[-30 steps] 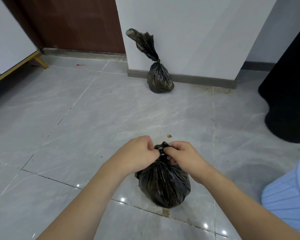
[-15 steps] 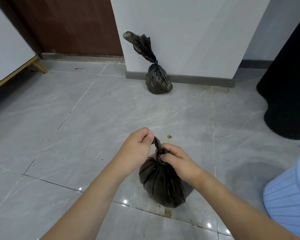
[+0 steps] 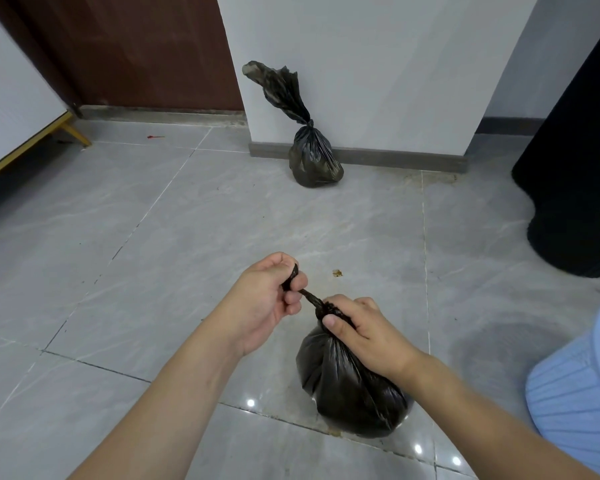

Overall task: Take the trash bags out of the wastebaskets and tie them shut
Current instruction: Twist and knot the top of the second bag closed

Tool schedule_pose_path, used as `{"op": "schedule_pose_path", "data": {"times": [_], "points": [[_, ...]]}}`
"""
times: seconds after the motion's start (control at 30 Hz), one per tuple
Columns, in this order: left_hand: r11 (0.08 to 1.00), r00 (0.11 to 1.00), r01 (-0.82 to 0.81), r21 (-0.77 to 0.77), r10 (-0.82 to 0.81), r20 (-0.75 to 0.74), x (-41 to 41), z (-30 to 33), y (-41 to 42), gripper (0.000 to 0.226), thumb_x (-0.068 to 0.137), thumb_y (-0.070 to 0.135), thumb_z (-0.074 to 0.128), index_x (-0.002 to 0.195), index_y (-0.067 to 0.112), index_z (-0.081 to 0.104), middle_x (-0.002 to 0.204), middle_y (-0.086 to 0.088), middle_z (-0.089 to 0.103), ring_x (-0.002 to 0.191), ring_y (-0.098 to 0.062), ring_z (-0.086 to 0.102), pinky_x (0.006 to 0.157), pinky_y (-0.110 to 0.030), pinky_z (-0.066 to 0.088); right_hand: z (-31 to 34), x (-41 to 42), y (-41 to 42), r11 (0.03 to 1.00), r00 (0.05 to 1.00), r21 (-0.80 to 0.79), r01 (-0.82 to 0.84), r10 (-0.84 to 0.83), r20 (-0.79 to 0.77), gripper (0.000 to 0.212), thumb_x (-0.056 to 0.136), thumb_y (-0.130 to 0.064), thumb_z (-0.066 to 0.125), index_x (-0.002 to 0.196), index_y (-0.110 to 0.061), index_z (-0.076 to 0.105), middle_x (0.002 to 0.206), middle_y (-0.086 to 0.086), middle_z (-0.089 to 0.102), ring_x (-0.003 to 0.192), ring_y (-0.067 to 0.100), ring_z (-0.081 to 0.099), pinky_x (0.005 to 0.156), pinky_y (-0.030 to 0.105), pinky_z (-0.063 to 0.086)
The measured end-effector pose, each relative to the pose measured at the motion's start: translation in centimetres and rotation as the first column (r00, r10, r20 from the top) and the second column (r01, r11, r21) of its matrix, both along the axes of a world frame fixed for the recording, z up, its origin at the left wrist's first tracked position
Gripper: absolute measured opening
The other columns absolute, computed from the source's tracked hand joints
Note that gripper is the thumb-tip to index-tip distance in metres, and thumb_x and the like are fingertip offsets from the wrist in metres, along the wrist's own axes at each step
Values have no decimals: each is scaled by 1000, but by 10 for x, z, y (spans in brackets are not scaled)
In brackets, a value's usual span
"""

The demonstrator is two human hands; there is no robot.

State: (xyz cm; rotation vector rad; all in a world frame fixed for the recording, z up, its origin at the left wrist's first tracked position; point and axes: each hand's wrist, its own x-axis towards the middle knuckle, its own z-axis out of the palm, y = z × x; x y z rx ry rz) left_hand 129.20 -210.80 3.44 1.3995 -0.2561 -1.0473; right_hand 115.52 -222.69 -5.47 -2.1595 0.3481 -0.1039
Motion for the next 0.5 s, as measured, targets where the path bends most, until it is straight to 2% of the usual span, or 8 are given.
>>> {"op": "schedule_pose_path", "data": {"times": [0.07, 0.13, 0.2, 0.23, 0.27, 0.37, 0.43, 0.5], "points": [[999, 994, -21, 44, 16, 106, -2, 0, -3, 27, 105, 13, 37, 78, 15, 42, 61, 0, 41, 53, -13, 27, 52, -26, 28, 1, -1, -3, 1000, 1000, -8, -3, 3, -29, 25, 93, -58, 33, 77, -41, 41, 76, -14, 51, 94, 9, 41, 88, 24, 31], [989, 934, -11, 146, -42, 356, -3, 0, -5, 28, 105, 16, 37, 77, 15, 41, 61, 4, 42, 55, -14, 28, 55, -30, 29, 2, 0, -7, 999, 999, -45, -9, 7, -33, 27, 94, -53, 34, 74, -36, 41, 73, -11, 48, 94, 17, 43, 88, 25, 32], [940, 722, 43, 339, -264, 640, -3, -3, -4, 17, 102, 23, 42, 85, 20, 43, 67, 6, 46, 59, -16, 38, 59, -32, 34, 2, 2, -12, 997, 999, -80, -6, 3, -36, 29, 96, -50, 39, 77, -28, 46, 72, -10, 48, 93, 19, 44, 88, 25, 31], [902, 634, 77, 424, -373, 677, -4, -4, -3, 7, 99, 25, 45, 92, 24, 43, 71, 7, 47, 65, -14, 45, 61, -32, 36, 2, 2, -14, 995, 1000, -95, -5, 2, -27, 33, 96, -51, 41, 77, -25, 47, 70, -10, 48, 91, 18, 45, 88, 25, 31], [861, 590, 113, 496, -459, 664, -4, -4, -1, 8, 96, 26, 49, 100, 29, 43, 76, 8, 47, 75, -12, 52, 66, -32, 38, 1, 3, -15, 994, 1000, -113, -5, 3, -13, 38, 95, -57, 40, 76, -24, 47, 69, -11, 47, 88, 16, 46, 87, 24, 30], [787, 622, 165, 595, -551, 557, -3, -9, 4, 16, 91, 33, 58, 105, 38, 55, 102, 12, 56, 105, -5, 54, 86, -29, 43, -3, 0, -17, 996, 999, -92, 10, -7, 36, 46, 88, -73, 25, 83, -38, 54, 73, -14, 56, 88, 12, 48, 93, 28, 31], [771, 583, 133, 622, -569, 580, -5, -11, 4, 9, 89, 35, 62, 98, 35, 65, 112, 14, 59, 107, -5, 54, 88, -26, 44, -7, -1, -16, 998, 998, -11, 57, -57, 28, 34, 89, -72, 26, 98, -58, 55, 89, -32, 62, 100, 14, 49, 98, 31, 34], [781, 527, 98, 616, -566, 634, -6, -15, 4, 8, 90, 30, 62, 88, 29, 69, 104, 14, 60, 97, -8, 57, 81, -24, 46, -8, 0, -16, 998, 995, 11, 66, -66, 69, 31, 93, -62, 33, 109, -55, 59, 96, -29, 67, 100, 16, 57, 101, 35, 37]]}}
